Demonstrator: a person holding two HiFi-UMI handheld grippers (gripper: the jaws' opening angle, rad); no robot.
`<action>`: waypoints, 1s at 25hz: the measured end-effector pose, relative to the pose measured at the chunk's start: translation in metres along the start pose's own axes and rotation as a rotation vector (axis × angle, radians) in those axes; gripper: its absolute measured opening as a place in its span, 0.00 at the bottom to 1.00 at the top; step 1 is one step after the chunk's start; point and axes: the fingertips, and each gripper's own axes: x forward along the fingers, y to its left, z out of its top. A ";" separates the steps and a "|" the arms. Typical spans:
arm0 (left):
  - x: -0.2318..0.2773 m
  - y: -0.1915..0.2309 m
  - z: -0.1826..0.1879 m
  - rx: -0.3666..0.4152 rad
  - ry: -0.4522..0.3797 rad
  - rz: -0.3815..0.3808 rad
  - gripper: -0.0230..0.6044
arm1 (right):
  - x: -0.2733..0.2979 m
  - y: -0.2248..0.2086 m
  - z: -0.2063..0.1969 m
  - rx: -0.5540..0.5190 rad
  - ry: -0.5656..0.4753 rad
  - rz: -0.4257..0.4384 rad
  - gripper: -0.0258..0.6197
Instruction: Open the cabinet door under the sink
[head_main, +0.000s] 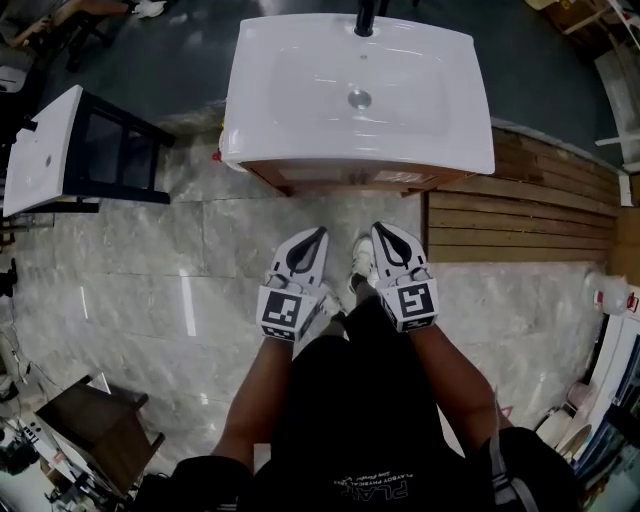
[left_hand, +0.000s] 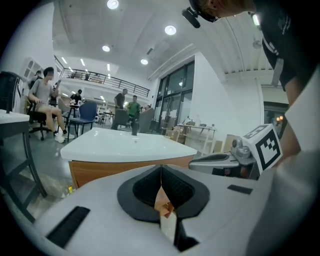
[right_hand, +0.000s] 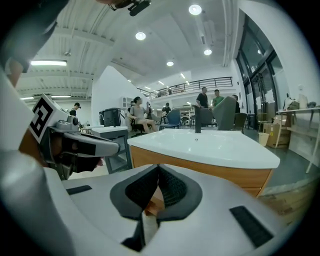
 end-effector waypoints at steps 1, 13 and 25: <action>0.008 0.005 -0.007 -0.006 0.005 0.005 0.07 | 0.008 -0.006 -0.009 0.007 0.015 -0.008 0.08; 0.097 0.058 -0.096 -0.078 0.053 0.030 0.07 | 0.105 -0.054 -0.121 0.090 0.202 -0.017 0.08; 0.136 0.086 -0.187 -0.141 0.114 0.060 0.07 | 0.172 -0.093 -0.222 0.185 0.363 -0.073 0.21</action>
